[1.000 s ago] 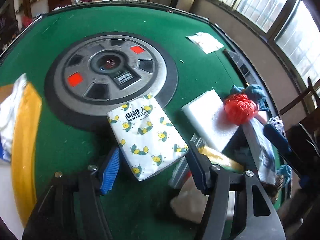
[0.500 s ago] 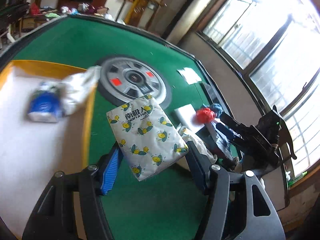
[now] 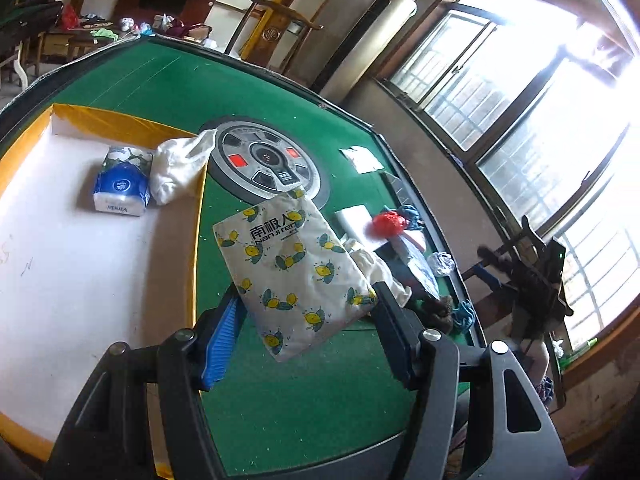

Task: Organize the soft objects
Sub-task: 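Lift the lemon-print pack toward the box with left while right grasps the light blue knit cloth, then release the lemon-print pack in the box with left while right drops the blue knit cloth there, then move the left tool toward a white cloth while the right tool approaches the knit beanie, then drop the white cloth into the box with left while right drops the knit beanie there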

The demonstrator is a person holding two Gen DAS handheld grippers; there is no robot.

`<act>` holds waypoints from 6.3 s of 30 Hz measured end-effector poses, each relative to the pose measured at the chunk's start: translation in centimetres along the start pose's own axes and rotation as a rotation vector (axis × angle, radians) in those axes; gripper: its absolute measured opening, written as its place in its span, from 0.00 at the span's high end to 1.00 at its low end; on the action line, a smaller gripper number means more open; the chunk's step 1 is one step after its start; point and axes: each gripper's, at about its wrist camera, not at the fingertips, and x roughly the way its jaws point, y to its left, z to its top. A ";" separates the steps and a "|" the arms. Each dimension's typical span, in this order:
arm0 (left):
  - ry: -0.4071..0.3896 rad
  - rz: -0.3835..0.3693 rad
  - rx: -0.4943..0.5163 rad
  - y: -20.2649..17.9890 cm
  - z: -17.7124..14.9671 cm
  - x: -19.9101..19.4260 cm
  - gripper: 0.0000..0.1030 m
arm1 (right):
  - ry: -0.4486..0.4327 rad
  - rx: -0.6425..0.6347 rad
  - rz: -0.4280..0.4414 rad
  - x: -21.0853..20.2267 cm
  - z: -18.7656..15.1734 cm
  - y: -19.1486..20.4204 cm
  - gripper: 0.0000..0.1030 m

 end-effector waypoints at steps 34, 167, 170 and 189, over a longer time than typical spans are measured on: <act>-0.084 0.276 -0.168 14.9 3.3 -6.6 0.39 | 0.017 -0.332 -0.040 -1.3 -1.9 11.5 0.82; 0.063 -0.066 0.028 -0.5 -1.5 0.1 0.72 | 0.233 -0.170 -0.068 3.1 -7.8 0.9 0.55; 0.002 0.026 -0.008 3.5 -0.1 -2.9 0.72 | 0.241 -0.147 -0.016 1.3 -8.5 1.2 0.55; 0.093 0.437 -0.145 20.1 6.6 0.2 0.72 | 0.431 -0.465 0.396 10.3 -11.3 29.3 0.55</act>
